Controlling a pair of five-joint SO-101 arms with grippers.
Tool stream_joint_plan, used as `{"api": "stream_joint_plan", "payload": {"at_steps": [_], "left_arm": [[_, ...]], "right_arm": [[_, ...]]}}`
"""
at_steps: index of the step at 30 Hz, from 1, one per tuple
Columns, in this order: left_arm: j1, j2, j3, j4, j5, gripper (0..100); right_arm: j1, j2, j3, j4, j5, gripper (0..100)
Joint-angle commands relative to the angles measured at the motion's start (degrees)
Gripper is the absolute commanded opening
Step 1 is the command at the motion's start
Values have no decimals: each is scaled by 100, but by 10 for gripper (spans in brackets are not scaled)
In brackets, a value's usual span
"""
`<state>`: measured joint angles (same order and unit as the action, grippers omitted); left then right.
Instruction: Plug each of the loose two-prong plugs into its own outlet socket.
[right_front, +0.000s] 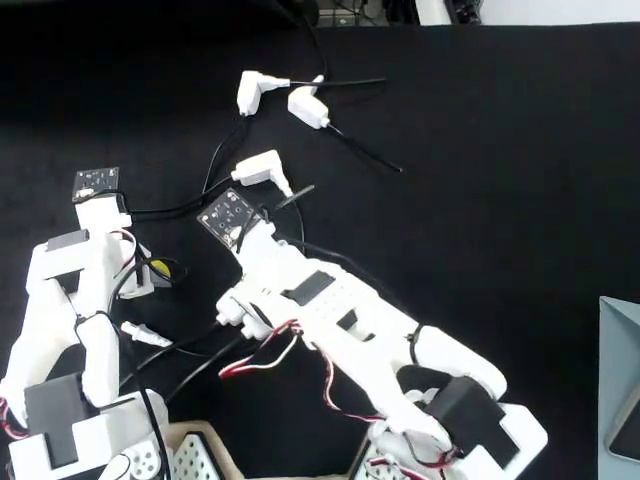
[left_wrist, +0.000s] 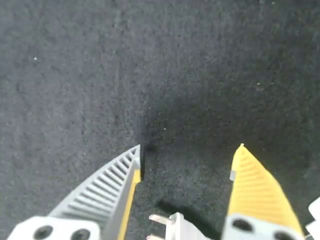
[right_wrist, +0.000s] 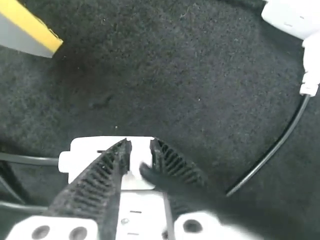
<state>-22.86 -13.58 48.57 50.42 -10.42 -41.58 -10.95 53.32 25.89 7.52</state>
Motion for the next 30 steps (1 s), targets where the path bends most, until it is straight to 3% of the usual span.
{"api": "stream_joint_plan", "payload": {"at_steps": [1,6,9,15,20,25,30], "left_arm": [[-13,-185,-31,-44,-18,292],[4,-193,-277,-18,-185,291],[171,-229,-462,123,-466,290],[831,-1231,-840,1459,-1380,290],[1754,-2013,-796,2145,-2004,294],[2343,-1758,-769,2092,-2101,294],[2765,-554,-778,1609,-2084,294]], "right_arm": [[-53,-462,-198,642,0,135],[-79,-1525,-215,1591,0,289],[-53,-2273,-180,2022,0,289],[26,-3996,207,3068,0,289],[932,-5077,796,3147,26,289],[1380,-5218,998,3138,44,289],[1380,-5218,1042,3042,44,289]]}}
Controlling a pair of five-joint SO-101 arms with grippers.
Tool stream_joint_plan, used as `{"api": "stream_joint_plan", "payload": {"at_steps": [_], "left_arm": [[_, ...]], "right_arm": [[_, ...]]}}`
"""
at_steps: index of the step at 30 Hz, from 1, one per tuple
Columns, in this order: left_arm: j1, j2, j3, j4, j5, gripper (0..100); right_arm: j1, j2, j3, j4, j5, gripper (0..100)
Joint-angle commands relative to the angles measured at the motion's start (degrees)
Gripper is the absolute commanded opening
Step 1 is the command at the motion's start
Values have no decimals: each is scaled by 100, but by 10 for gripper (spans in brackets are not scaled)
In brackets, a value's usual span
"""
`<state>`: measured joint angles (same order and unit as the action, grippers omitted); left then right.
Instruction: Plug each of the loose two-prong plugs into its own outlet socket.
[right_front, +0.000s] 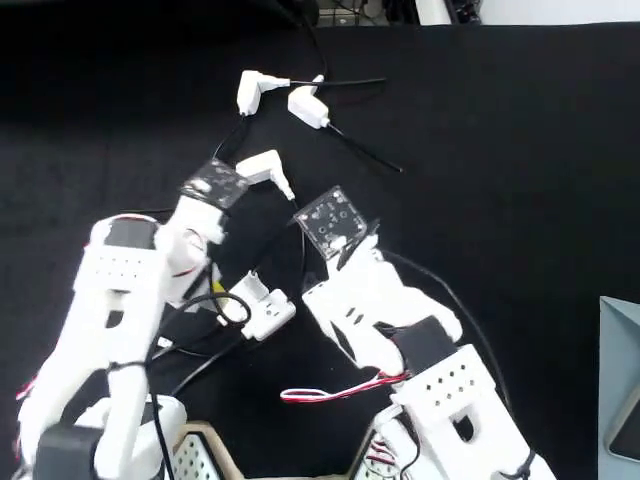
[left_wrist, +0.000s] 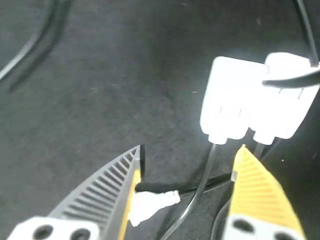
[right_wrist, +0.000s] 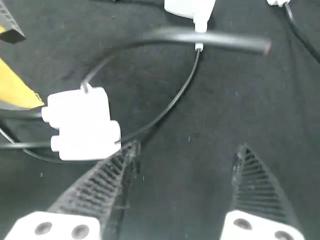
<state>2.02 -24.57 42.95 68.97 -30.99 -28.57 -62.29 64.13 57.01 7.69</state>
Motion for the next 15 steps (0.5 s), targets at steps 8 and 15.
{"api": "stream_joint_plan", "payload": {"at_steps": [8,15], "left_arm": [[374,2532,-1218,-536,-18,289],[356,3675,-2571,-835,281,158]], "right_arm": [[79,-84,154,-273,26,289],[79,-84,312,-457,26,289]]}}
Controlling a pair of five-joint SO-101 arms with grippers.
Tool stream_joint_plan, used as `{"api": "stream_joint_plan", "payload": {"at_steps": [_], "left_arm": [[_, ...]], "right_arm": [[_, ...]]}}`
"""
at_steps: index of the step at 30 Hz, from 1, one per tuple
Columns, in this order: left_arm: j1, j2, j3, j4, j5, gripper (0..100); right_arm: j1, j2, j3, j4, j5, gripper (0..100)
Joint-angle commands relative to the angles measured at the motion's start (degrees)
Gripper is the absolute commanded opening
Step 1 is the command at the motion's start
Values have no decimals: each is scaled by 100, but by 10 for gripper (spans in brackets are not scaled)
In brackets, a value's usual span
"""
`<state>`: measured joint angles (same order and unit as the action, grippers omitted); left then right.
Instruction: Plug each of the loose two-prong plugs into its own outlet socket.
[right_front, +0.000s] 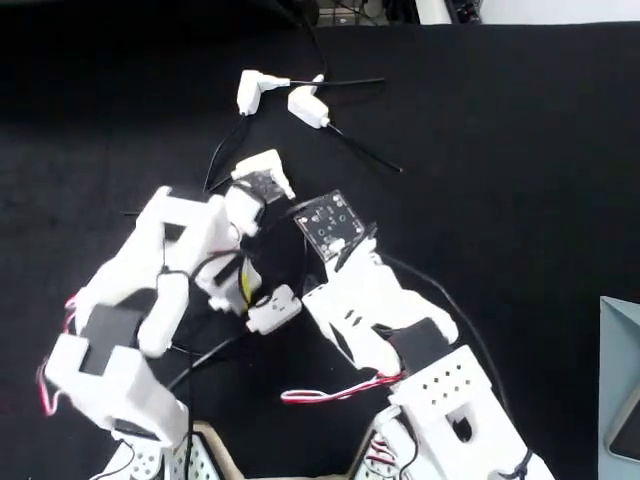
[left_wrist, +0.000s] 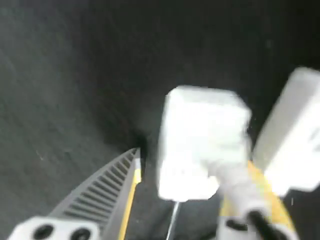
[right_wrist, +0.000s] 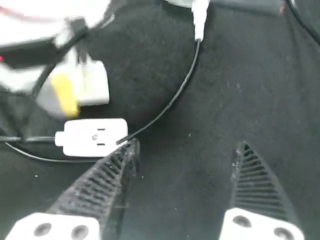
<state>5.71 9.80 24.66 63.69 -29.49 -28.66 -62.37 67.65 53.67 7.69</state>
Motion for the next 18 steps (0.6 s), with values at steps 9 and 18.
{"api": "stream_joint_plan", "payload": {"at_steps": [9,18], "left_arm": [[-365,1459,-2993,-607,202,109],[-848,2444,-5138,-492,527,175]], "right_arm": [[97,-75,-31,-123,26,289],[97,-75,-22,-123,26,289]]}}
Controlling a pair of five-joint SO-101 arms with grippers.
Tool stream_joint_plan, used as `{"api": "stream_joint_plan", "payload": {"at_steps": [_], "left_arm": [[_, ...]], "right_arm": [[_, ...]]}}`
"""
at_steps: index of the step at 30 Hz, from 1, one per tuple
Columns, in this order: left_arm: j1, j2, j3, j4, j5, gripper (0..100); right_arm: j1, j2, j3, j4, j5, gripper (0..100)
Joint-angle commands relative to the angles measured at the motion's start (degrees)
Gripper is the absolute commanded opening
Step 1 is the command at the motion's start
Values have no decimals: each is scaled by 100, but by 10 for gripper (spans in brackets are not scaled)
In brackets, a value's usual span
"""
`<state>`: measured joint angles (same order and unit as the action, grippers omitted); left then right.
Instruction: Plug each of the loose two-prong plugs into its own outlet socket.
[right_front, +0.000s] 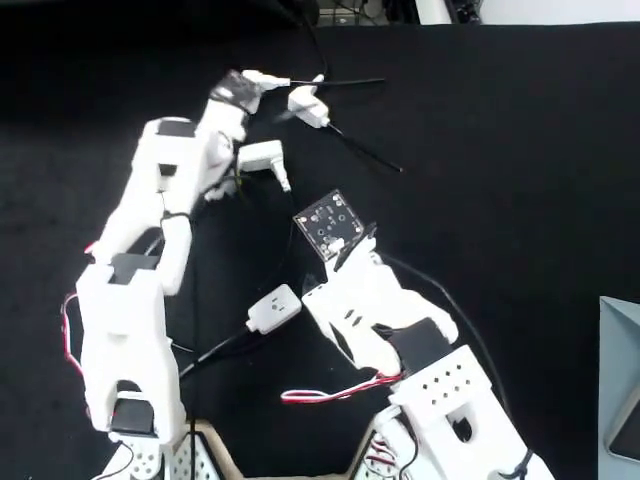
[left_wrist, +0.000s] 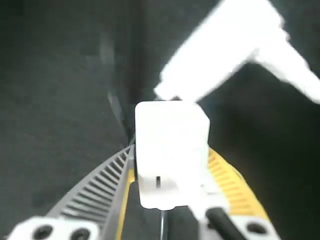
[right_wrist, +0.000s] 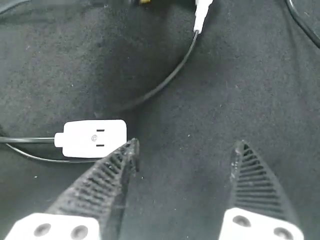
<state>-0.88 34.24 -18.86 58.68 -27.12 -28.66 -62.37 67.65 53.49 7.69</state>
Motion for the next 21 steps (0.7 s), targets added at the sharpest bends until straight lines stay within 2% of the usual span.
{"api": "stream_joint_plan", "payload": {"at_steps": [1,4,12,17,21], "left_arm": [[-242,26,-945,176,457,221],[-356,26,-1464,1002,897,342],[-259,26,-3749,4070,563,345],[-198,-105,-3916,4229,580,239],[-66,-580,-3029,4229,308,217]], "right_arm": [[97,-75,-22,-105,26,289],[97,-75,-22,-105,26,289],[158,-75,-22,-88,26,289],[659,-75,-57,-97,26,289],[862,-75,-66,-105,26,289]]}}
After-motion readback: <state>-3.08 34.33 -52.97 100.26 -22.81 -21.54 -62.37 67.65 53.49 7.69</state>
